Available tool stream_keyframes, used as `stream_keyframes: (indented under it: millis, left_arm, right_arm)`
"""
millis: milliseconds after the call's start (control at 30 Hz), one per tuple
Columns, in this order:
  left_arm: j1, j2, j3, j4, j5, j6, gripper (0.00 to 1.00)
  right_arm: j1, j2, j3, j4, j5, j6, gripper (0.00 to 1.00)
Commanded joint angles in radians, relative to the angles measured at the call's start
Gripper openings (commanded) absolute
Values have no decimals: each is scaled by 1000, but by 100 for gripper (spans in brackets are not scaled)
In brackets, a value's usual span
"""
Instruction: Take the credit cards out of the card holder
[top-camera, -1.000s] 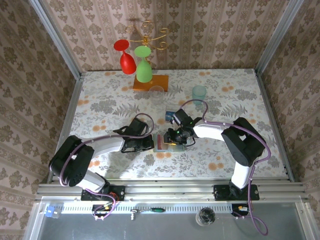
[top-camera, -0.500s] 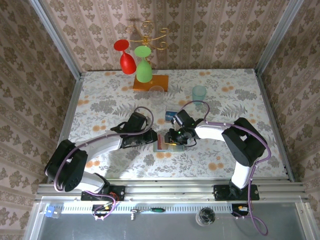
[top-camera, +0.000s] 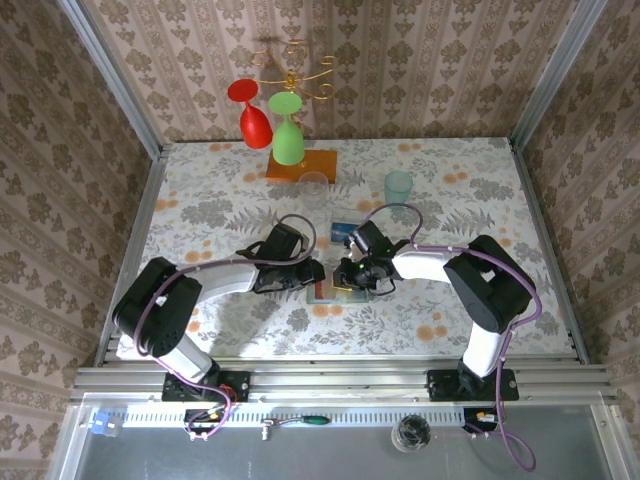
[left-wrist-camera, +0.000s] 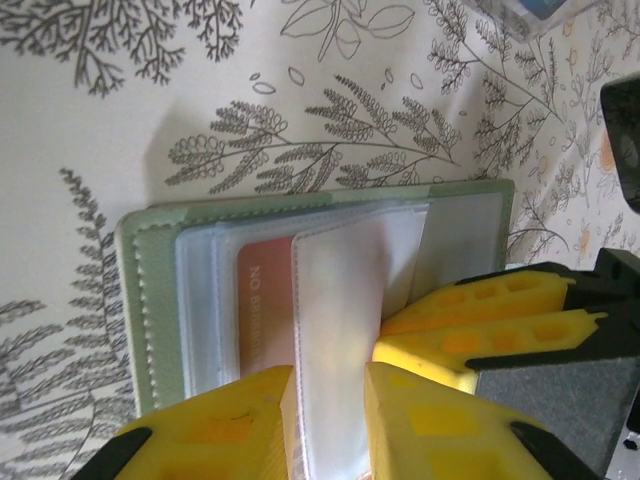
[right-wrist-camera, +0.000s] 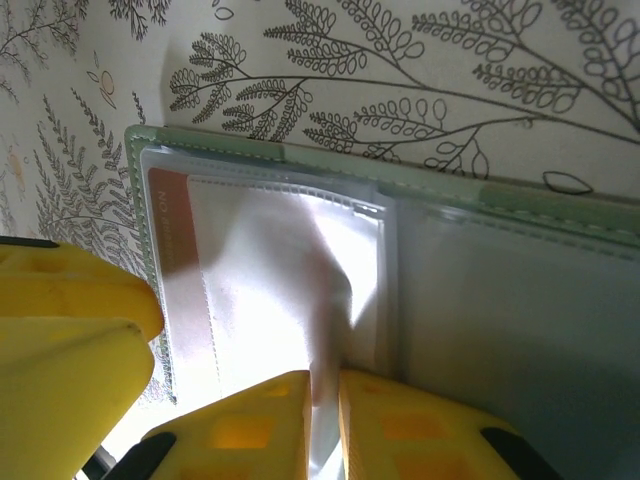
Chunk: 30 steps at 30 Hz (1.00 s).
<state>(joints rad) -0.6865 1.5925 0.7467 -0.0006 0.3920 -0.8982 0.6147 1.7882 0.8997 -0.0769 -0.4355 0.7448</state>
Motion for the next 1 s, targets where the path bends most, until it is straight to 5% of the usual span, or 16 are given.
stream_keyframes:
  millis: [0, 967]
  left_arm:
    - [-8, 23, 36, 25, 21, -21, 25]
    - [-41, 51, 53, -65, -102, -63, 33]
  right_arm:
    - [-12, -7, -34, 1, 14, 10, 13]
    - [-62, -13, -116, 109, -75, 47, 8]
